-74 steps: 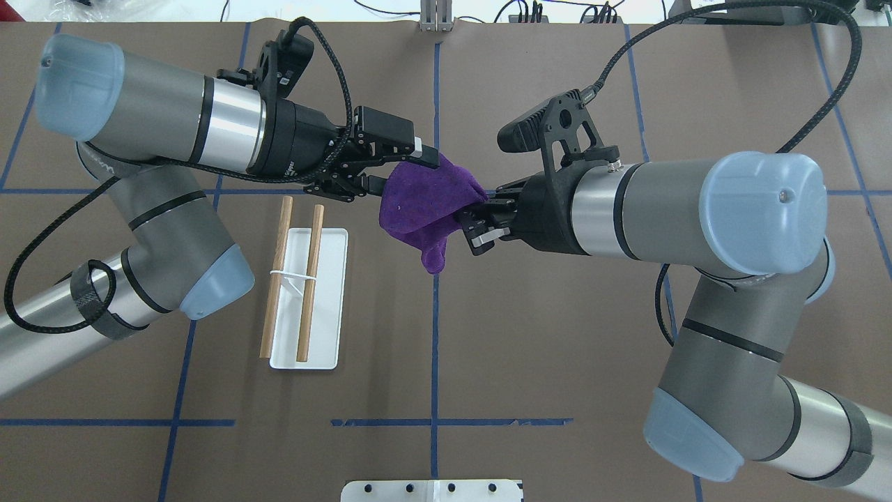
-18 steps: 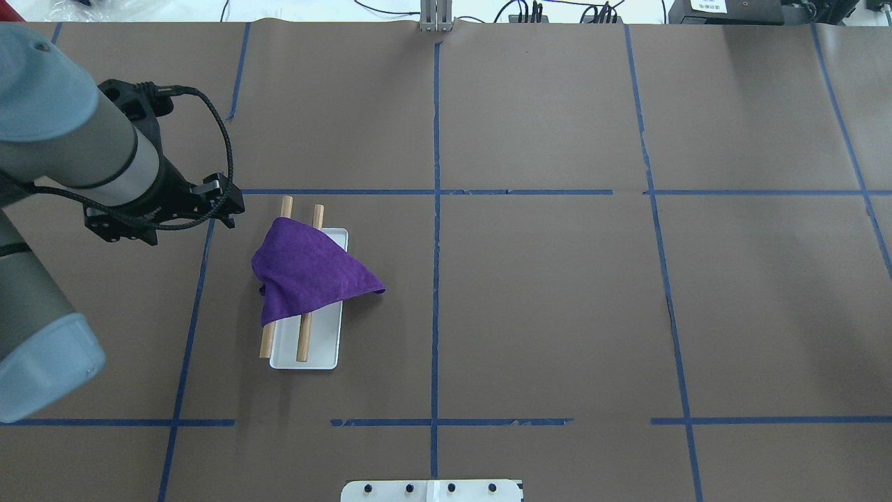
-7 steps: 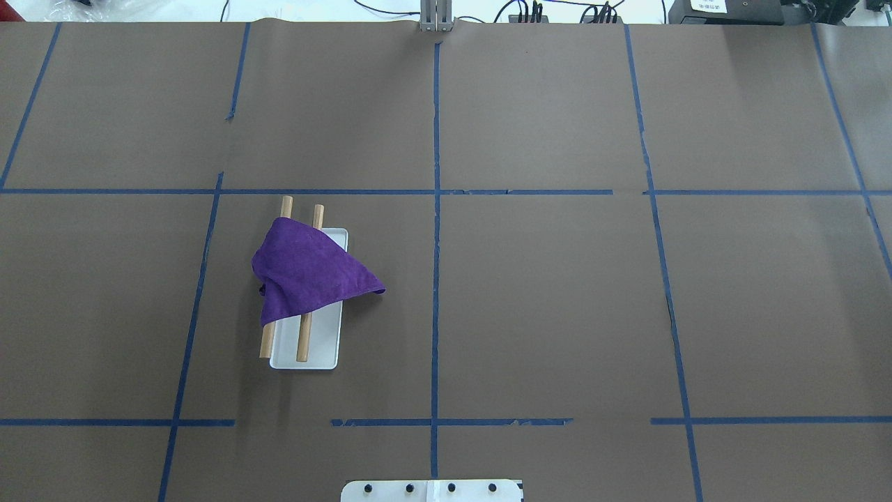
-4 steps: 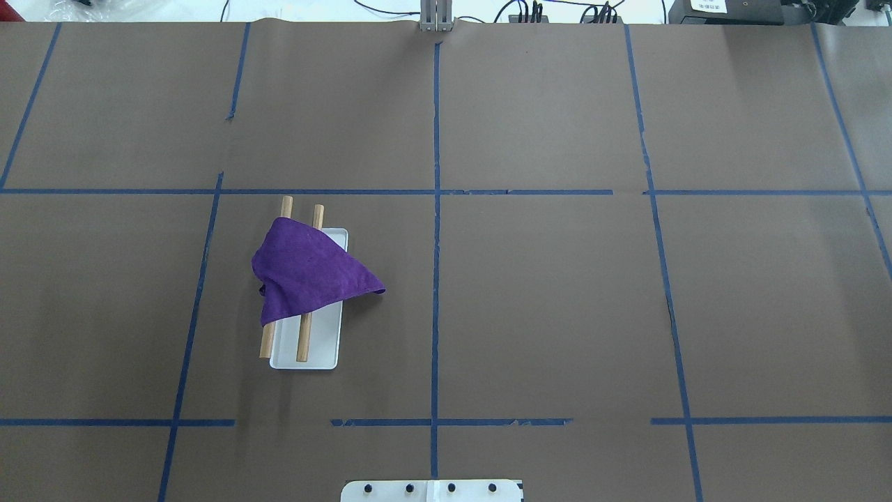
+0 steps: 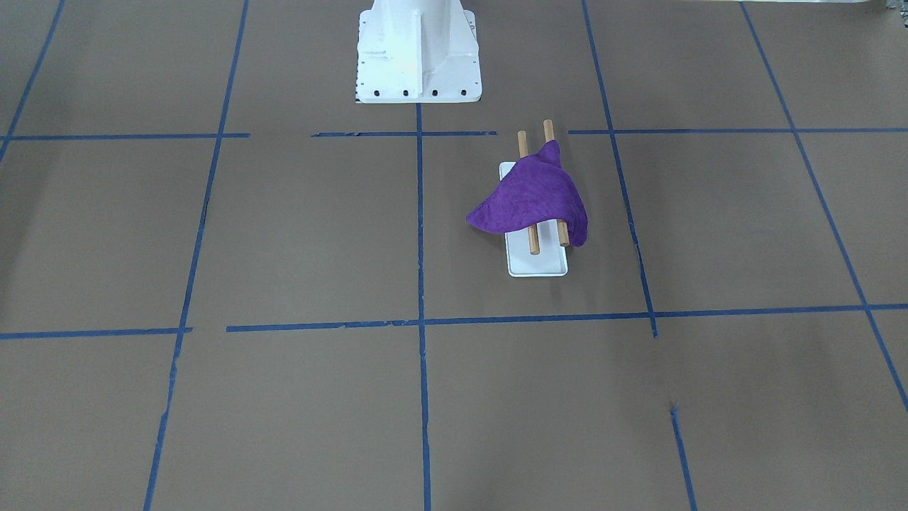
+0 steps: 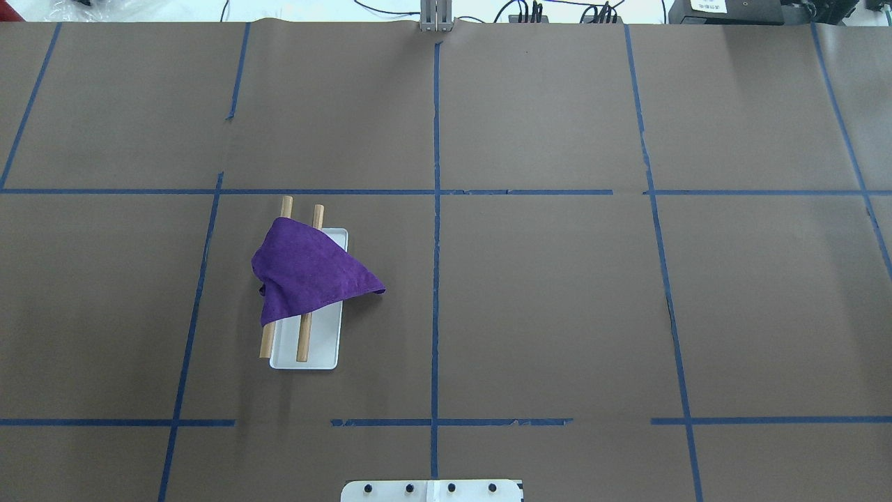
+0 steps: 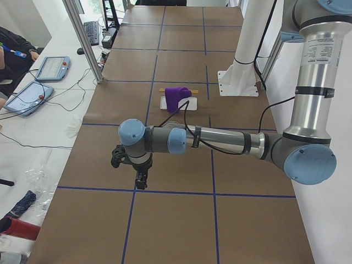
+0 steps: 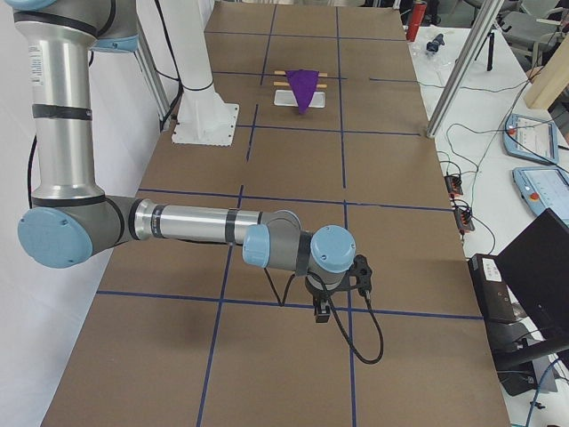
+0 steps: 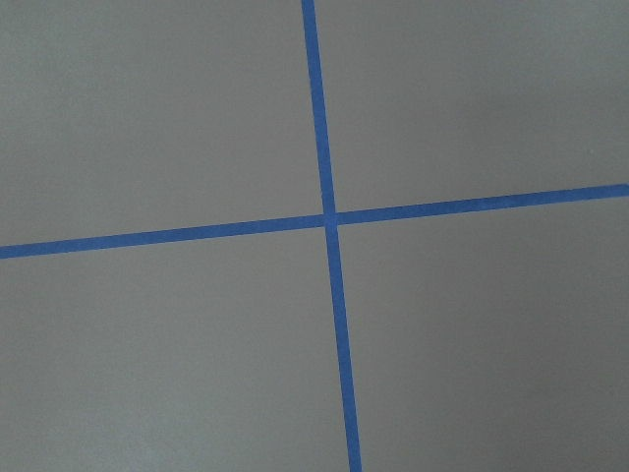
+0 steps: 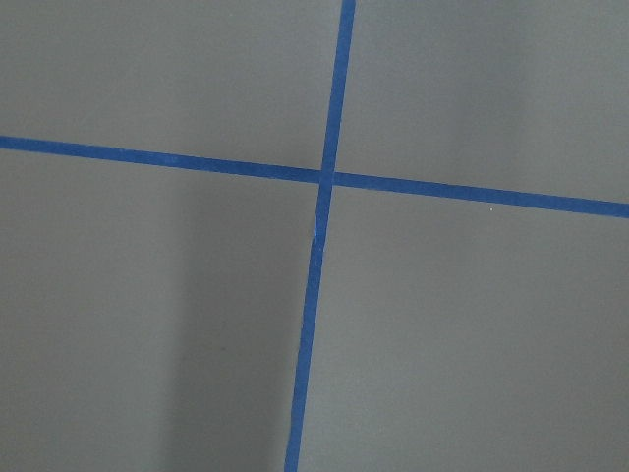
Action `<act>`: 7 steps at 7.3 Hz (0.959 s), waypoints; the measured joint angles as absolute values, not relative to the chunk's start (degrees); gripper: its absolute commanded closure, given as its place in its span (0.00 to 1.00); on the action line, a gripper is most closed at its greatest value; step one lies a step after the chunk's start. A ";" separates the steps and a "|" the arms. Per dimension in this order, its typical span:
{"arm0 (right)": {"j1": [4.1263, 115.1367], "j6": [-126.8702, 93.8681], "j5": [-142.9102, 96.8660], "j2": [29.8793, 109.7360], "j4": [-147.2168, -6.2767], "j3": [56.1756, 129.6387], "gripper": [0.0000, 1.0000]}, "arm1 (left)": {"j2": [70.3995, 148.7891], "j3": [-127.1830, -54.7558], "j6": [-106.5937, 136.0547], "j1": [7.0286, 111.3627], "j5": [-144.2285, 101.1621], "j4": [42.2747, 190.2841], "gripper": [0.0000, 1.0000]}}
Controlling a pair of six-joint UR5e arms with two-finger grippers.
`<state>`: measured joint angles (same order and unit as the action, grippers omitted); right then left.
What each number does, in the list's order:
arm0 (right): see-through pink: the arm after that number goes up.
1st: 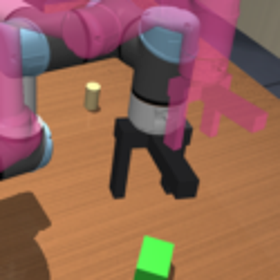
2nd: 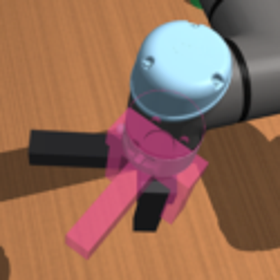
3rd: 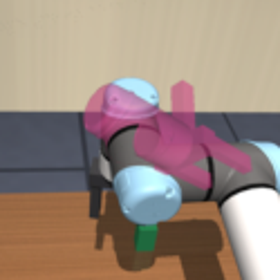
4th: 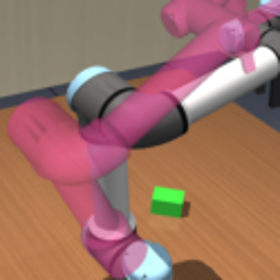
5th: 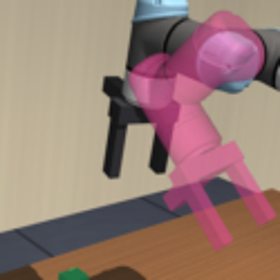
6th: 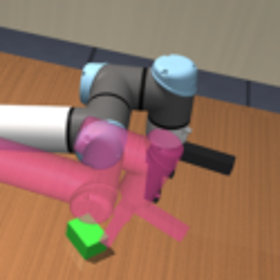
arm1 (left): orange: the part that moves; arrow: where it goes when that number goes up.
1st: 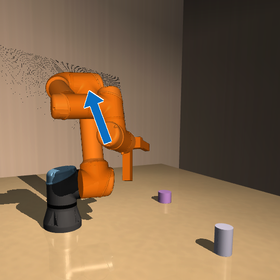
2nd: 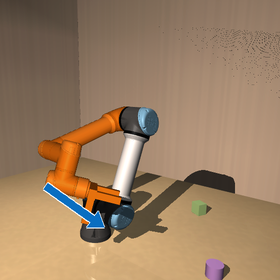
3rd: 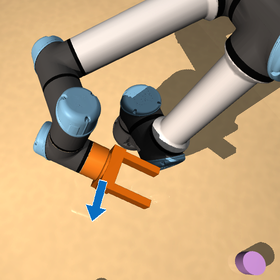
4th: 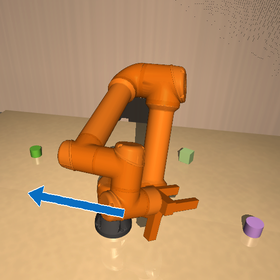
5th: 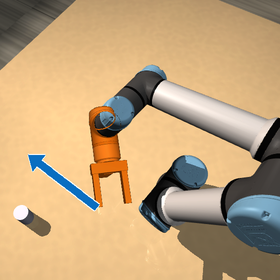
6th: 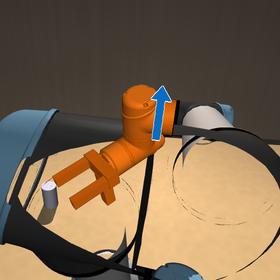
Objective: Hang towel on rack
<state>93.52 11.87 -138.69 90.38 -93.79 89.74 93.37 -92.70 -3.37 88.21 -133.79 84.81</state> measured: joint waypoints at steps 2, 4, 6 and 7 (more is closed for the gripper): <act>93.52 11.94 -138.48 90.53 -93.78 89.69 0.00 | 93.34 -92.65 -3.09 88.33 -133.77 84.81 0.00; 93.52 11.26 -138.33 90.70 -93.76 89.84 0.00 | 93.34 -92.75 -3.00 88.54 -133.77 84.80 0.00; 93.52 9.80 -138.33 90.71 -93.70 89.97 0.00 | 93.34 -92.80 -2.99 88.71 -133.77 84.79 0.00; 93.52 9.60 -138.34 90.71 -93.70 89.99 0.00 | 93.34 -92.81 -2.92 88.74 -133.77 84.81 0.00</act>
